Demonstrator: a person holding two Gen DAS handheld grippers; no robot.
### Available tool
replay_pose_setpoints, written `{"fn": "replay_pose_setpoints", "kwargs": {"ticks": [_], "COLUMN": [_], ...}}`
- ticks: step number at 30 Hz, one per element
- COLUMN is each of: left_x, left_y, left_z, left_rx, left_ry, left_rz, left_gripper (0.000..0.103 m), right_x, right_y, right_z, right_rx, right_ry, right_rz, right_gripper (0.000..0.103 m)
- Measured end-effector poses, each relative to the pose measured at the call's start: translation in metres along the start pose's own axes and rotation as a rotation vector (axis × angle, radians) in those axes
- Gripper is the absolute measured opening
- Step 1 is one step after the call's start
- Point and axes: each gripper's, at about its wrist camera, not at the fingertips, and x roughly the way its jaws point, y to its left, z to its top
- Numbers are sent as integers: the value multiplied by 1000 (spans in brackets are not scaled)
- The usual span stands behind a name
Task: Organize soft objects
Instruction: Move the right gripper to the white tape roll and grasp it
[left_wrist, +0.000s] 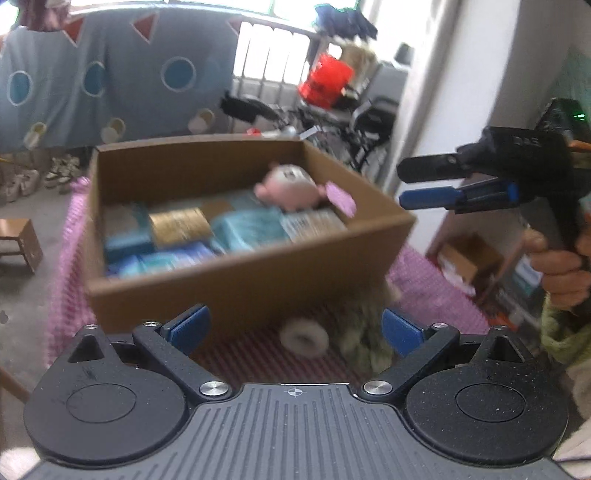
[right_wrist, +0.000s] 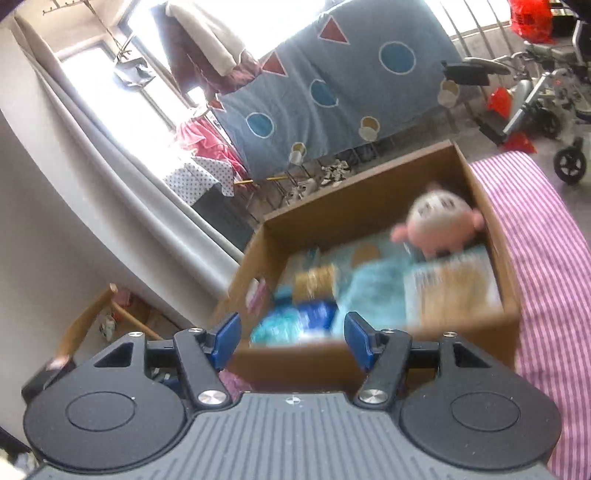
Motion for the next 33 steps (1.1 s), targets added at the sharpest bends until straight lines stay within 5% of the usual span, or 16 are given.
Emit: {"fn": "replay_pose_setpoints", "kwargs": {"ticks": [8, 13, 20, 23, 27, 33], "left_x": [69, 94, 105, 108, 109, 100], "left_y": [-25, -27, -22, -20, -18, -14], "left_z": [-36, -46, -52, -55, -55, -50], "left_rx": [151, 194, 206, 201, 195, 160], "left_ry": [66, 56, 41, 42, 19, -1], "left_rz": [22, 58, 27, 14, 4, -21], "left_gripper": [93, 75, 68, 65, 49, 46], "right_x": [43, 74, 101, 111, 116, 105], "right_y": [-4, -3, 1, -2, -9, -2], "right_z": [-58, -67, -72, -72, -73, -75], "right_rx": [-38, -89, -144, -146, -132, -149], "right_ry": [109, 182, 254, 279, 292, 277], "right_rz": [-106, -132, -145, -155, -164, -166], "right_gripper": [57, 49, 39, 27, 14, 14]}}
